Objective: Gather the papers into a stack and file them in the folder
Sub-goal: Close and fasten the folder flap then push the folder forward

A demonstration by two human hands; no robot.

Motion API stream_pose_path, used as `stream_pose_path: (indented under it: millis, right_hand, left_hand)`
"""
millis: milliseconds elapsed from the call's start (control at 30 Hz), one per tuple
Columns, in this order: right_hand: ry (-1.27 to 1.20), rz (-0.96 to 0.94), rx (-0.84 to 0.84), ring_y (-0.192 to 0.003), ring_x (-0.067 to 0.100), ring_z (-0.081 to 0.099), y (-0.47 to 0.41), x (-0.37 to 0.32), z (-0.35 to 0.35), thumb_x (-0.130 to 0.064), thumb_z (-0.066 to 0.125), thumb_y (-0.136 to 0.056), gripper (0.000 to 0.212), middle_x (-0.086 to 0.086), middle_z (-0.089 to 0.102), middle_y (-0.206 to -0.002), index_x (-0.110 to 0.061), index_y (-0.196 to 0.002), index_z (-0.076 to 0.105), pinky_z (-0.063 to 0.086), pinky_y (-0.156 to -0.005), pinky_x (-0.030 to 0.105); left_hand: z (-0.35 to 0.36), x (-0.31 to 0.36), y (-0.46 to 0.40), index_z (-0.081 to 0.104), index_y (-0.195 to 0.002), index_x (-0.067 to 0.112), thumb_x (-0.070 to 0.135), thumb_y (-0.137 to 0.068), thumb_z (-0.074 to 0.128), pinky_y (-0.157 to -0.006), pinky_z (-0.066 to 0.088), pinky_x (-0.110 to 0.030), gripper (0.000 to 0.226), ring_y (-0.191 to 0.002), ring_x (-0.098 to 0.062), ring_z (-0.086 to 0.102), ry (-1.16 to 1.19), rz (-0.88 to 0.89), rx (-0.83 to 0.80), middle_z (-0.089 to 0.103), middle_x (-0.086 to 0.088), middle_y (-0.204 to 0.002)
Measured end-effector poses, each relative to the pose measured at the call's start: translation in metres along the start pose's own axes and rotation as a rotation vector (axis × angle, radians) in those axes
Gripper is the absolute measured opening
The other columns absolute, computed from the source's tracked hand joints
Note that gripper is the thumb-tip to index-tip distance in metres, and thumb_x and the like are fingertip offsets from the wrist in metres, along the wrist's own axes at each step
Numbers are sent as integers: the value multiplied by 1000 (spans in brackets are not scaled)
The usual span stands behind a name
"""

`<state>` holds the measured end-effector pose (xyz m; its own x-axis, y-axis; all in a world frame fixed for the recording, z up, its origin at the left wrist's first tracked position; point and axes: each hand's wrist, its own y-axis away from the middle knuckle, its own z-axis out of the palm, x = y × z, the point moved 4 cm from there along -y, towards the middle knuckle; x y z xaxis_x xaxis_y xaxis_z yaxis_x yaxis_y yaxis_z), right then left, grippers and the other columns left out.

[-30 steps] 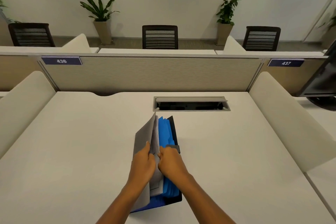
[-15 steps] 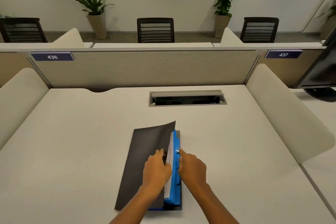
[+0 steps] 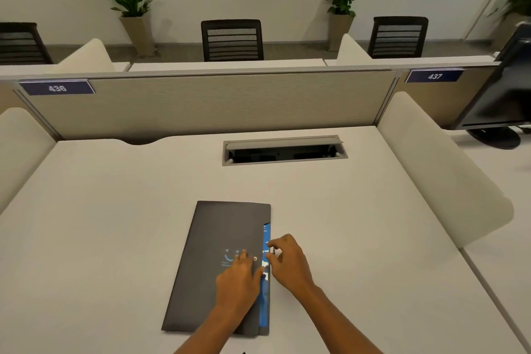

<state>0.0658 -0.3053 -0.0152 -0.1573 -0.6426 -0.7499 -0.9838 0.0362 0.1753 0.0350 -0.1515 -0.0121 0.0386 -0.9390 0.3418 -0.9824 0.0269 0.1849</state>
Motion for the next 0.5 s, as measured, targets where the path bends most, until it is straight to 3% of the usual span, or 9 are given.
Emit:
stream_pose_path:
  millis: [100, 167, 233, 300, 367, 400, 500]
  right_hand:
    - [-76, -33, -37, -106, 14, 67, -5, -3, 10, -23, 79, -93, 29, 3, 67, -120, -15, -121, 74, 57, -92, 21]
    - [-79, -43, -77, -108, 18, 67, -8, -6, 16, -24, 80, -93, 34, 4, 67, -119, -14, -124, 73, 58, -98, 30]
    - [-65, -45, -112, -105, 22, 69, -10, -7, 23, -22, 76, -96, 32, 7, 67, -120, -12, -126, 73, 60, -98, 35]
    - [-49, -43, -135, -107, 25, 69, -12, -8, 29, -18, 72, -99, 31, 10, 67, -123, -9, -129, 72, 62, -97, 40]
    - [-26, -37, -138, -110, 26, 69, -14, -7, 32, -16, 70, -101, 31, 12, 66, -126, -7, -131, 72, 62, -97, 41]
    - [-23, -27, -133, -110, 27, 69, -16, -6, 32, -15, 70, -101, 31, 13, 67, -126, -6, -131, 73, 62, -97, 41]
    - [-32, 33, -104, -108, 31, 71, -19, -6, 35, -13, 71, -100, 31, 16, 66, -125, -5, -129, 74, 63, -95, 42]
  left_hand:
    - [-8, -28, 3, 61, -145, 30, 47, -104, 54, -91, 56, -27, 45, -115, -13, 72, 93, 2, 75, 70, 8, -141]
    - [-11, -49, 6, 62, -144, 32, 43, -102, 60, -90, 56, -28, 44, -118, -14, 72, 148, -13, 91, 71, 10, -140]
    - [-14, -68, 9, 60, -146, 33, 41, -100, 64, -101, 55, -35, 47, -136, -22, 62, 184, -60, 81, 60, 10, -153]
    - [-18, -86, 10, 55, -150, 29, 41, -98, 67, -121, 41, -48, 55, -155, -32, 39, 168, -120, 83, 46, 4, -165]
    - [-21, -104, 10, 53, -152, 21, 35, -95, 73, -129, 23, -53, 62, -155, -37, 37, 187, -170, 135, 50, -5, -162]
    - [-23, -113, 11, 51, -153, 19, 30, -94, 75, -129, 22, -54, 65, -150, -40, 43, 243, -213, 167, 56, -7, -157]
    - [-35, -132, 13, 47, -157, 22, 11, -92, 75, -109, 49, -52, 71, -127, -43, 63, 472, -319, 287, 71, -7, -139]
